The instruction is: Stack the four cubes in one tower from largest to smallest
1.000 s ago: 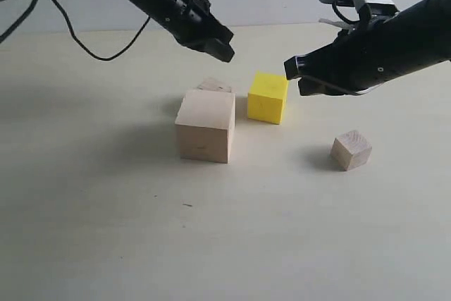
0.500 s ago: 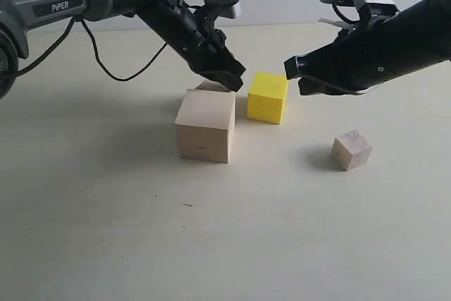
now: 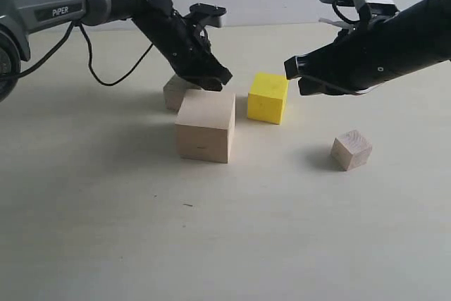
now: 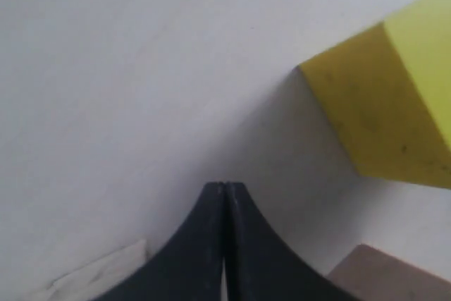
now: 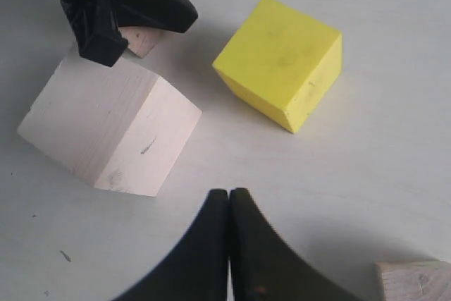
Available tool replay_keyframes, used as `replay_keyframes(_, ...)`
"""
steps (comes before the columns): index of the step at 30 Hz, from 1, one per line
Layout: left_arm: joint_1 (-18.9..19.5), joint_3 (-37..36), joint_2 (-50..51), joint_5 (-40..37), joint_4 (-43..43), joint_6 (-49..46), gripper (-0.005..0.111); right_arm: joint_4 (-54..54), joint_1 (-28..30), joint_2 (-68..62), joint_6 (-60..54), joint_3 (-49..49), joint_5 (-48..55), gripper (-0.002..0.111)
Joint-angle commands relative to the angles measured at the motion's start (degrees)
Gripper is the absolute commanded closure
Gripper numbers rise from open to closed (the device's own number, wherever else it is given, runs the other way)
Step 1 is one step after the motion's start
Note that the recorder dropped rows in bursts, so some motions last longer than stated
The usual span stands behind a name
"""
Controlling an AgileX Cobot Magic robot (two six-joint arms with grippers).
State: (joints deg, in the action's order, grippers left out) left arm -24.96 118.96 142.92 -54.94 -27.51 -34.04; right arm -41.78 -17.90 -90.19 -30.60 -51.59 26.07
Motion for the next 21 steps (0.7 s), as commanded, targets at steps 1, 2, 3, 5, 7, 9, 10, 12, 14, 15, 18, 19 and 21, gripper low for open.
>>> replay_keyframes(1,2.43,0.27,-0.76,-1.60,1.89,3.05,0.107,-0.19,-0.09,0.00,-0.46,-0.37,-0.15,0.108)
replay_keyframes(2,2.98,0.27,-1.00,-2.06,2.51,3.41,0.107,-0.19,-0.09,0.00,-0.46,-0.37,-0.03,0.108)
replay_keyframes(3,3.41,0.27,-1.13,-2.29,3.23,4.41,0.107,-0.19,-0.09,0.00,-0.46,-0.37,-0.03,0.108)
replay_keyframes(5,4.43,0.27,-1.68,-3.10,4.68,5.50,0.107,-0.19,-0.09,0.00,-0.46,-0.37,0.14,0.108)
replay_keyframes(7,5.48,0.27,-2.26,-4.02,4.83,5.86,0.107,-0.19,-0.09,0.00,-0.46,-0.37,0.35,0.108)
replay_keyframes(9,6.24,-0.26,-2.83,-4.81,4.83,6.01,0.107,-0.19,-0.09,0.00,-0.46,-0.37,0.35,0.108)
replay_keyframes(10,6.56,-0.97,-3.05,-5.06,4.83,6.01,0.107,-0.19,-0.09,0.00,-0.46,-0.37,0.49,0.108)
replay_keyframes(12,7.28,-2.95,-3.90,-4.79,5.44,6.01,0.107,-0.19,-0.09,0.00,-0.46,-0.37,0.77,0.108)
replay_keyframes(14,7.89,-5.92,-5.24,-3.54,5.72,6.01,0.107,-0.19,-0.09,0.00,-0.46,-0.37,0.88,0.108)
replay_keyframes(15,8.39,-7.53,-6.01,-2.66,5.90,6.01,0.107,-0.19,-0.09,0.00,-0.46,-0.37,0.88,0.108)
replay_keyframes(18,8.98,-12.82,-8.40,0.30,6.06,5.84,0.107,-0.19,-0.09,0.00,-0.46,-0.37,1.00,0.108)
replay_keyframes(19,9.10,-14.24,-9.29,1.48,6.79,5.84,0.107,-0.19,-0.09,0.11,-0.46,-0.37,1.17,0.108)
replay_keyframes(21,9.58,-17.78,-11.16,3.78,7.86,5.74,0.107,-0.19,-0.09,0.11,-0.46,-0.37,1.68,0.108)
